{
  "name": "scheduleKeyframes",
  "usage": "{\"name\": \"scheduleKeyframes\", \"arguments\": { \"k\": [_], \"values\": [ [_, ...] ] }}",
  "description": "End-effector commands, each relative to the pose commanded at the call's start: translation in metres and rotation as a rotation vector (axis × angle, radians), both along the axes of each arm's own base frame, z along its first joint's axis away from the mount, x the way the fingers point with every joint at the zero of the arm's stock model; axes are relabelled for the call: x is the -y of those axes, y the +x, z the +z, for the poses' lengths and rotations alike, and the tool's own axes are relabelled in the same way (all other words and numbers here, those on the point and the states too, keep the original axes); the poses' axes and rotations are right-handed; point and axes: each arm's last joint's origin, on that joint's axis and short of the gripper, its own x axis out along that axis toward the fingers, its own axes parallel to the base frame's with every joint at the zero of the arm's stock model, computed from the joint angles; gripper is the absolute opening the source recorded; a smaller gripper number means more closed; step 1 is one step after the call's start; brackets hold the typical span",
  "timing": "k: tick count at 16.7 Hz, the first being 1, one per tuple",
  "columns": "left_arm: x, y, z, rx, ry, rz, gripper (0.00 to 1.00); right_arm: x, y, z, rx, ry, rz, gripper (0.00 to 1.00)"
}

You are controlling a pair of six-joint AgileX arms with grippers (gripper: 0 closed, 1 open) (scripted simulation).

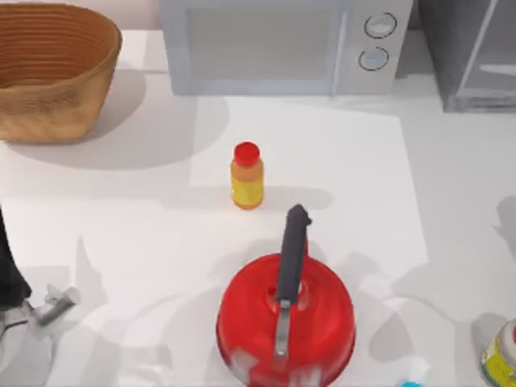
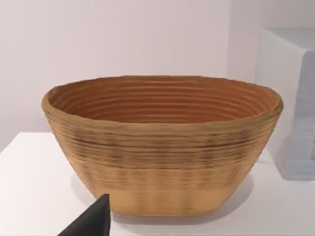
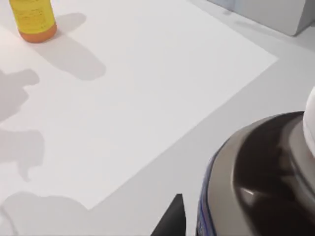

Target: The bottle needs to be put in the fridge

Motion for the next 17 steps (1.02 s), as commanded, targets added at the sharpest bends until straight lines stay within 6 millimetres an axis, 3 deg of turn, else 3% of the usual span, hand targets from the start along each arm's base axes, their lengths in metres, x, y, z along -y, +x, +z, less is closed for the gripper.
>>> {"name": "scheduleKeyframes", "arguments": {
  "k": [9, 17],
  "values": [
    [0.000, 0.000, 0.000, 0.000, 0.000, 0.000, 1.00, -0.013, -0.009, 0.005, -0.031, -0.028, -0.046, 0.01],
    [0.000, 0.000, 0.000, 0.000, 0.000, 0.000, 1.00, -0.062, -0.072, 0.035, 0.127, -0.130, -0.357, 0.01]
  ]
}}
